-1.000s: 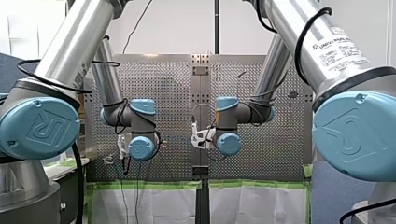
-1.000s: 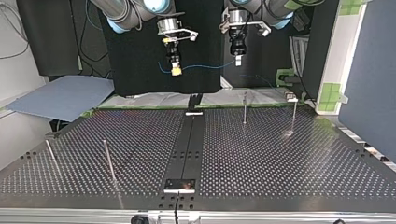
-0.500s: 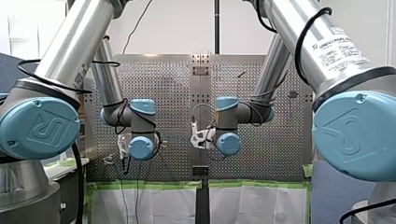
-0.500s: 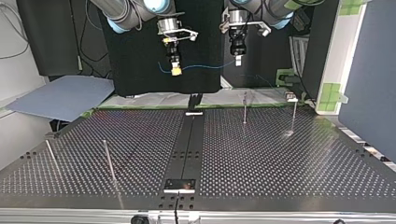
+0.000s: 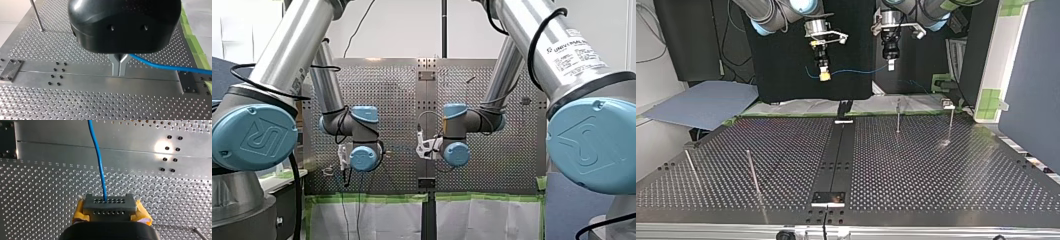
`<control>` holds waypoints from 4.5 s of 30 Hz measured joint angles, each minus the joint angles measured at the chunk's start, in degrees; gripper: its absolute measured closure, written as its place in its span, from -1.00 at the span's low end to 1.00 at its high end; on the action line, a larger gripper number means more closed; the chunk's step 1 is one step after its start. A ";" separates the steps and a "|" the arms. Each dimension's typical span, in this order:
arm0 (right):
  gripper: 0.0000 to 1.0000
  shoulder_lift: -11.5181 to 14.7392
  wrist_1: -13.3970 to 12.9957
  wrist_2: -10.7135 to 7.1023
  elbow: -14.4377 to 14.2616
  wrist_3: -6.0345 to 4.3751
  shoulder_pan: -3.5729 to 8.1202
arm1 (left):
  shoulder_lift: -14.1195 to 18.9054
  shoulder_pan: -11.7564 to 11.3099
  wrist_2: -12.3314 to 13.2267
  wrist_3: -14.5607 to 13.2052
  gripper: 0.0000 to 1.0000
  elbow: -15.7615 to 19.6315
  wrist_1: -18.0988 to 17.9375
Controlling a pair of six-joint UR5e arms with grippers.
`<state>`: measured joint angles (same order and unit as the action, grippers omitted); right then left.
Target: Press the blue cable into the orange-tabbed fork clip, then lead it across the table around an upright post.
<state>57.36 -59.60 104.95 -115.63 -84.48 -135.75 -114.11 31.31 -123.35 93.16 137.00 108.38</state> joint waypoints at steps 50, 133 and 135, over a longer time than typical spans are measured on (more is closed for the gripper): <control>1.00 0.00 0.00 0.00 0.00 0.00 0.00 | 0.00 0.00 0.00 0.00 0.96 0.00 0.00; 1.00 -1.19 5.40 0.45 -1.74 -2.90 -1.13 | 2.06 2.16 1.67 0.03 0.96 4.75 5.19; 1.00 -0.12 6.48 -0.47 -1.30 -3.91 -0.83 | 3.07 1.81 1.04 0.97 0.96 4.83 6.16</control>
<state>57.23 -53.12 104.48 -116.93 -88.38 -136.58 -111.04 33.12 -122.31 94.13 141.83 114.54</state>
